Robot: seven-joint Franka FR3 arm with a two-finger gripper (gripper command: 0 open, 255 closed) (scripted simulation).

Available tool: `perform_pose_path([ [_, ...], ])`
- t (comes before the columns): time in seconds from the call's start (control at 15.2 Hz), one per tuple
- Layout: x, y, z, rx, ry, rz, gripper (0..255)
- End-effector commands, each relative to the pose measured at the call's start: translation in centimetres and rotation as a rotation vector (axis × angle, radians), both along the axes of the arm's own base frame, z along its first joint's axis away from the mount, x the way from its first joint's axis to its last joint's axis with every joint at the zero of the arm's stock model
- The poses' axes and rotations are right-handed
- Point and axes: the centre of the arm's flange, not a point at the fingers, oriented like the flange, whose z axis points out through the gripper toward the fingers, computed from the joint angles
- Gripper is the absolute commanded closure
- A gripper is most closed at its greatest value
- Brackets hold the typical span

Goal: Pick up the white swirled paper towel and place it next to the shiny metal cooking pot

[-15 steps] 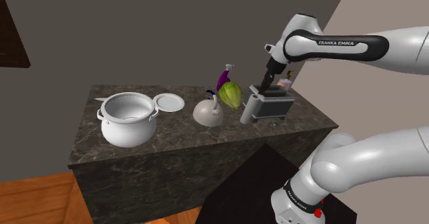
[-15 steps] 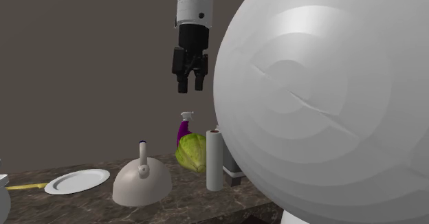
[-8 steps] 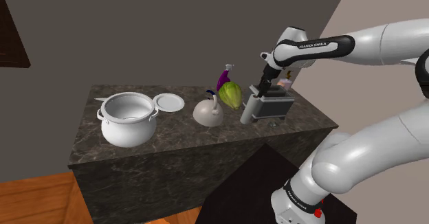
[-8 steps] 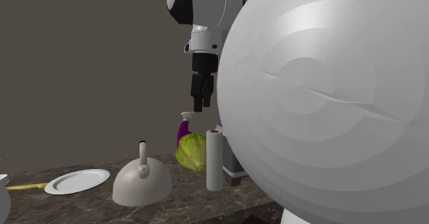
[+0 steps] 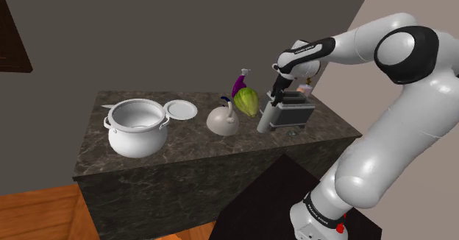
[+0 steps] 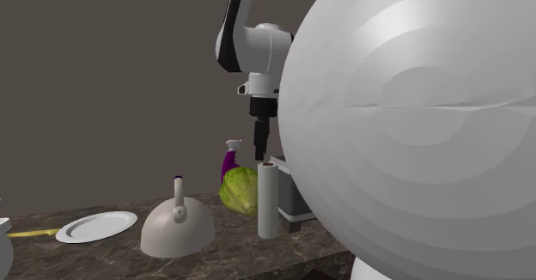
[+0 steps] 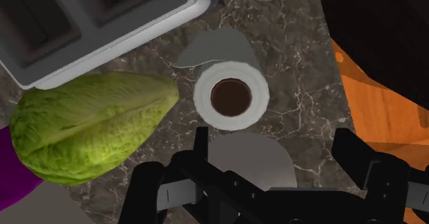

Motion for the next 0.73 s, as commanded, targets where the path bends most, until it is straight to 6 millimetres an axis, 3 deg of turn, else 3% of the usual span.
perform_pose_path([
  [0.0,1.2,-2.0,-1.6,-0.003,0.003,0.042,0],
  [0.53,1.7,-2.3,-5.9,-0.003,0.004,0.049,0],
  [0.66,1.7,-2.3,-5.9,-0.003,0.004,0.049,0],
])
